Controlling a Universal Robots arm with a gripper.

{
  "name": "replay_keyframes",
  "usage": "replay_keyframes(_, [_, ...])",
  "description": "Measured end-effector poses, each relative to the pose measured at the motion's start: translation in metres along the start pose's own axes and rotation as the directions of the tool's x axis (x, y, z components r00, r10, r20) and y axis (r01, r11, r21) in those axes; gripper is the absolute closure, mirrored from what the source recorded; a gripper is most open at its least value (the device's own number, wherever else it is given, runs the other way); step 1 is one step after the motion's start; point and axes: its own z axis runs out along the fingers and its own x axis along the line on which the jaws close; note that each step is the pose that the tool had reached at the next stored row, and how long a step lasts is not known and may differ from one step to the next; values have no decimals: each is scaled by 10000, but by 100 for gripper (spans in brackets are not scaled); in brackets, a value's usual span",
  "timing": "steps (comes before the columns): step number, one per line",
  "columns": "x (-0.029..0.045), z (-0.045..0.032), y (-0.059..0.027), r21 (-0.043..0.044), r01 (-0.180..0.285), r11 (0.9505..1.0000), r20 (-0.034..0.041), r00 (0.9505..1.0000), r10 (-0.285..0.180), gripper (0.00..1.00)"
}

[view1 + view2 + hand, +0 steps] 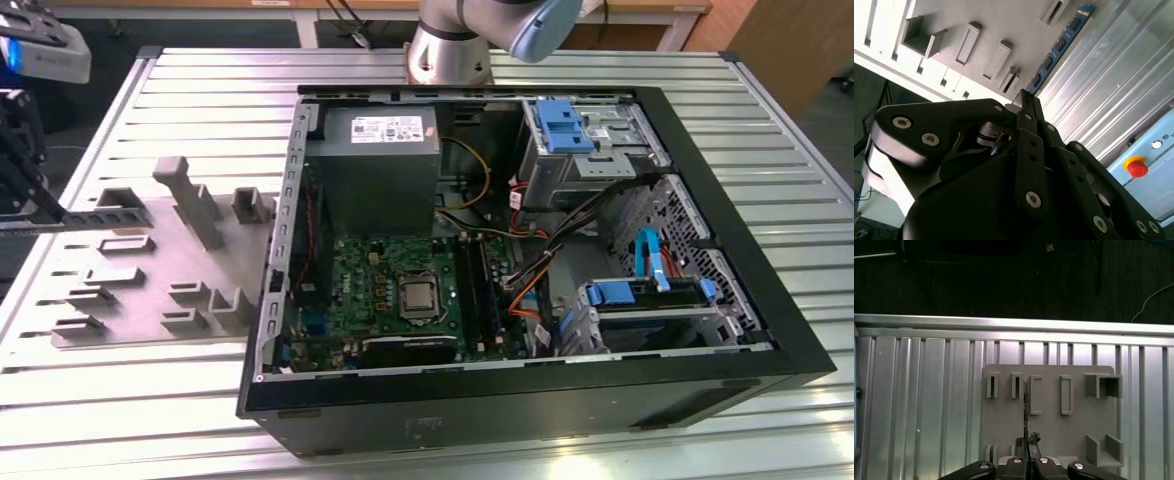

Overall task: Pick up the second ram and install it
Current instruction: 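Pick up the second ram and move it above second insertion slot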

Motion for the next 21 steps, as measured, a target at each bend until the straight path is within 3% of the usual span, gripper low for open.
replay_keyframes(8, [-9, -196, 9, 2, 0, 10000, 0, 10000, 0, 88])
replay_keyframes(14, [-12, -298, 13, 4, 0, 10000, 0, 10000, 0, 88])
replay_keyframes(21, [-22, -516, 23, 4, 0, 10000, 0, 10000, 0, 88])
